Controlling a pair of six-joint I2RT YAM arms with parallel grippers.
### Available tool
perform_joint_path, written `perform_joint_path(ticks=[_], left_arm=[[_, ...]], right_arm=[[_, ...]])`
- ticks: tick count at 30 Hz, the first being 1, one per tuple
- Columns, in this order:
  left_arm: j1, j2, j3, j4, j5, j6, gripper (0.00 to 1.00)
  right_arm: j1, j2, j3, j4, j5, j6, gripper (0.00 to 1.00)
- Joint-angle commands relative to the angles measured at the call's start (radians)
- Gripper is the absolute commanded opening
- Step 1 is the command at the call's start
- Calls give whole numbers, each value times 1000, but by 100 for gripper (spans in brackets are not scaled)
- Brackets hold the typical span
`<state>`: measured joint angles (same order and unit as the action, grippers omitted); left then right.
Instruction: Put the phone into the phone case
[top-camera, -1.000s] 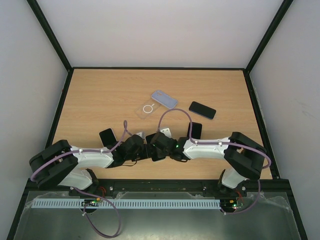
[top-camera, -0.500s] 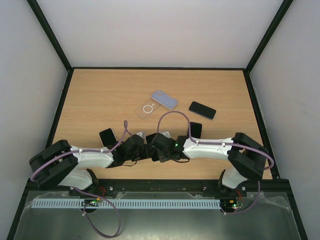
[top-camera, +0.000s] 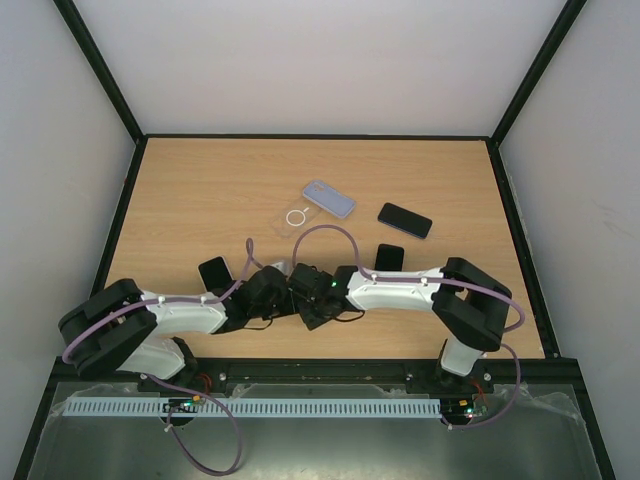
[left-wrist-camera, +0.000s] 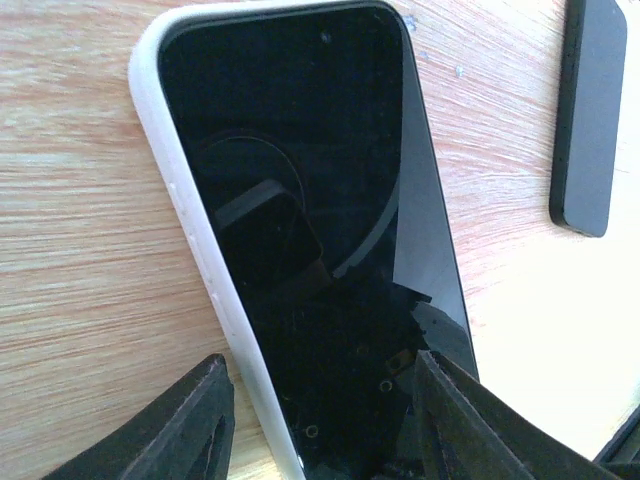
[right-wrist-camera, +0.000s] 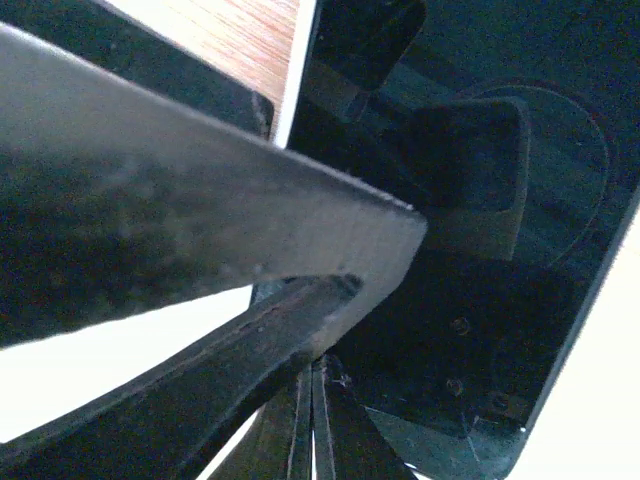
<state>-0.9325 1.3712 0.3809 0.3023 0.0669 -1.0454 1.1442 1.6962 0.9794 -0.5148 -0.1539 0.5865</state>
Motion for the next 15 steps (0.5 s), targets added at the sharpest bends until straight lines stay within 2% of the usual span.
perform_joint_path(ticks=[1,4,6,10,15], left_arm=[[17,0,-23,-80,-9,23,52],[23,-12,-22,-90,-10,33,52],[23,-21,-23,-87,-5,34,52],[24,-35,-29,-79,-3,33,52],[26,-29,-22,-74,2,40,52]], right_arm=[[-15,115,-48,-203,-13,-37,2],[-32,84,-19,-237,18,-24,3],[-41,48,19,-270,35,-18,9],[-76,-31,90,-321,51,-12,13],[-139,-82,91,-319,0,-39,14]])
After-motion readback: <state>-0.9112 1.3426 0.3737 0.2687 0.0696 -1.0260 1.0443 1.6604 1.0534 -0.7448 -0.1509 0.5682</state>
